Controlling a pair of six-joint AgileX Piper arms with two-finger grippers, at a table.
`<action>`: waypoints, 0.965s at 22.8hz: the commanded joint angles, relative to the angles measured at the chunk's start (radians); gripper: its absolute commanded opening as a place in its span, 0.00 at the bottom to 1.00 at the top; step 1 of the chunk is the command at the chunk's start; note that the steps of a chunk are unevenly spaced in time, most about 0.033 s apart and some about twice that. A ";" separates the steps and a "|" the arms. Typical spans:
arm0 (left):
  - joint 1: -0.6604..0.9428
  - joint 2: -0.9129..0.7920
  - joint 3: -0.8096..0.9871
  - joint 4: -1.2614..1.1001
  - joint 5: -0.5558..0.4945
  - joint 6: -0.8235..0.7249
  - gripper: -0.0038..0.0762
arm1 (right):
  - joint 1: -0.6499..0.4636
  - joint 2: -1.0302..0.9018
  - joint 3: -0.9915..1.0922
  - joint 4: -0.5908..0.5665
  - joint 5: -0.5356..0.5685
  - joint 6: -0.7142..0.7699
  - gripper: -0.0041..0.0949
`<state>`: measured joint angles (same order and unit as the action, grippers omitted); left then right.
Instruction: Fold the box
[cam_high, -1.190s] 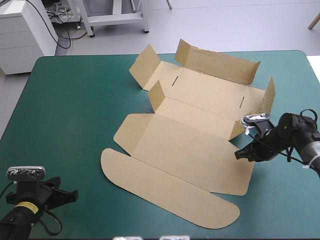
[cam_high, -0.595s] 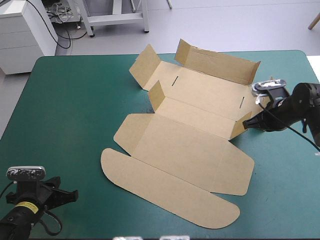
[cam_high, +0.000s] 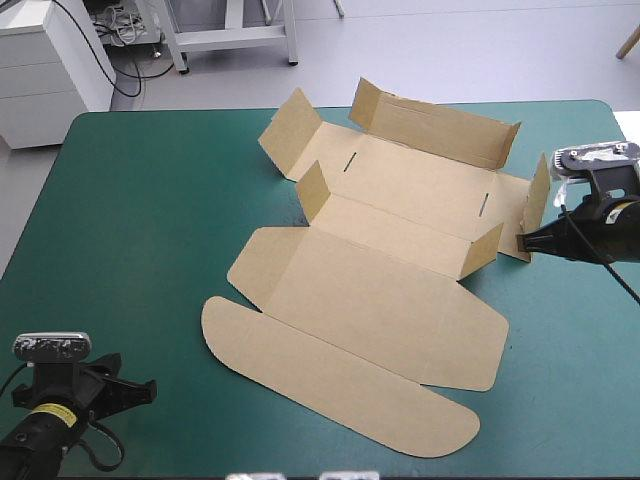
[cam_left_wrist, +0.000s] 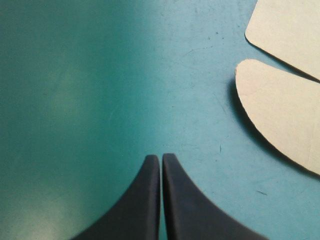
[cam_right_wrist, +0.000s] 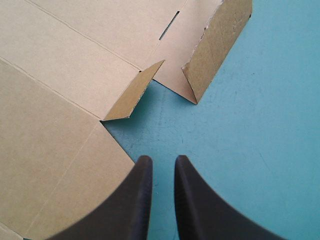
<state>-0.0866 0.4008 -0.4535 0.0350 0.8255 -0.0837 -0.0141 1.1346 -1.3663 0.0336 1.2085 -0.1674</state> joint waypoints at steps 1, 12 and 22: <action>0.000 0.008 -0.025 -0.004 -0.061 -0.006 0.04 | -0.002 -0.024 -0.030 0.005 -0.039 0.004 0.29; 0.000 0.008 -0.025 -0.004 -0.061 -0.006 0.04 | -0.002 0.000 0.010 0.025 -0.041 0.001 0.73; 0.000 0.008 -0.025 -0.004 -0.061 -0.006 0.04 | -0.002 0.028 0.008 0.031 -0.053 0.167 0.72</action>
<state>-0.0866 0.4008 -0.4535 0.0350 0.8265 -0.0837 -0.0141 1.1595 -1.3335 0.0601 1.1939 -0.0167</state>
